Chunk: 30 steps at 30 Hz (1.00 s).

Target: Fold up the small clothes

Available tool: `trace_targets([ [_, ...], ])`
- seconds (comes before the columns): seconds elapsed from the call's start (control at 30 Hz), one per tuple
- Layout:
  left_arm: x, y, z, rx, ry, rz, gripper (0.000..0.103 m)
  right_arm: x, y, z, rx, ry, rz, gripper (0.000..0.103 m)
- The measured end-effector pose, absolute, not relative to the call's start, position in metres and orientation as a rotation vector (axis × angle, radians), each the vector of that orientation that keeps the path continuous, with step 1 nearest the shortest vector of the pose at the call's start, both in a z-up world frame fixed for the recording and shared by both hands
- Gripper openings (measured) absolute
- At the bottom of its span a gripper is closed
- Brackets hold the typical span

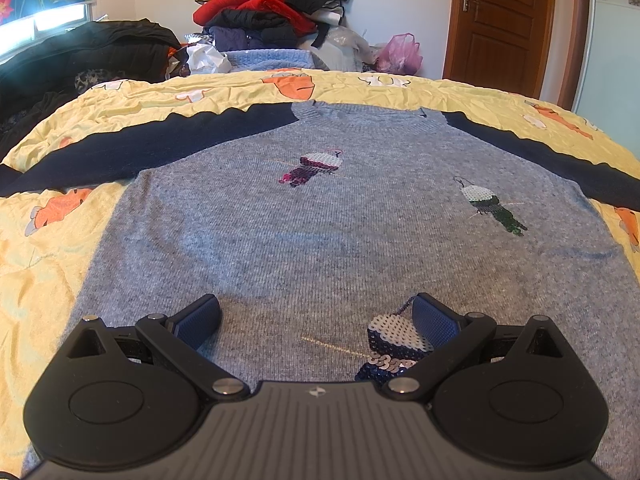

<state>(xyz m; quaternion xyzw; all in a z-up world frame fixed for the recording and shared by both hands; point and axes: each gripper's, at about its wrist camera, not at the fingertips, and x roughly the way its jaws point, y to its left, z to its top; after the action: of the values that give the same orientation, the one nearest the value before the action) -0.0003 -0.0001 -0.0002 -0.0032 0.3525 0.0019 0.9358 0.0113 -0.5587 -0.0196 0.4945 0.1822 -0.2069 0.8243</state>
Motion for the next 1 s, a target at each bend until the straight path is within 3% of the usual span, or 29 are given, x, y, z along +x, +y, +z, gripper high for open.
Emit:
trace_targets([
  [0.1, 0.0, 0.0, 0.0, -0.007, 0.721, 0.003, 0.103, 0.016, -0.558, -0.024, 0.965, 0.395, -0.465, 0.048],
  [0.17, 0.0, 0.0, 0.0, -0.008, 0.72, 0.002, 0.103, 0.021, -0.564, -0.016, 0.963, 0.393, -0.468, 0.046],
  [0.2, 0.0, 0.0, 0.0, -0.009, 0.72, 0.002, 0.103, 0.022, -0.564, -0.014, 0.954, 0.403, -0.478, 0.037],
  [0.23, 0.0, 0.0, 0.0, -0.009, 0.72, 0.002, 0.103, 0.024, -0.564, -0.013, 0.933, 0.421, -0.496, 0.022],
  [0.27, 0.0, 0.0, 0.0, -0.009, 0.72, 0.001, 0.103, 0.027, -0.561, -0.01, 0.91, 0.434, -0.517, 0.017],
  [0.4, 0.007, 0.001, -0.002, -0.011, 0.72, 0.001, 0.103, 0.03, -0.52, 0.023, 0.793, 0.382, -0.446, 0.017],
  [0.57, 0.007, 0.001, -0.001, -0.015, 0.719, -0.001, 0.103, 0.055, -0.384, 0.071, 0.546, 0.388, -0.085, 0.017],
  [0.8, -0.001, 0.005, 0.0, -0.029, 0.726, -0.014, 0.103, 0.109, -0.214, 0.026, 0.365, 0.608, 0.226, 0.018],
  [0.87, -0.001, 0.006, 0.0, -0.037, 0.728, -0.019, 0.103, 0.114, -0.199, 0.01, 0.374, 0.673, 0.228, 0.028],
  [0.93, -0.002, 0.009, 0.001, -0.082, 0.742, -0.035, 0.103, 0.09, -0.188, 0.007, 0.392, 0.683, 0.235, 0.046],
  [1.0, -0.002, 0.009, 0.001, -0.081, 0.744, -0.031, 0.103, 0.067, -0.194, 0.013, 0.416, 0.618, 0.264, 0.054],
])
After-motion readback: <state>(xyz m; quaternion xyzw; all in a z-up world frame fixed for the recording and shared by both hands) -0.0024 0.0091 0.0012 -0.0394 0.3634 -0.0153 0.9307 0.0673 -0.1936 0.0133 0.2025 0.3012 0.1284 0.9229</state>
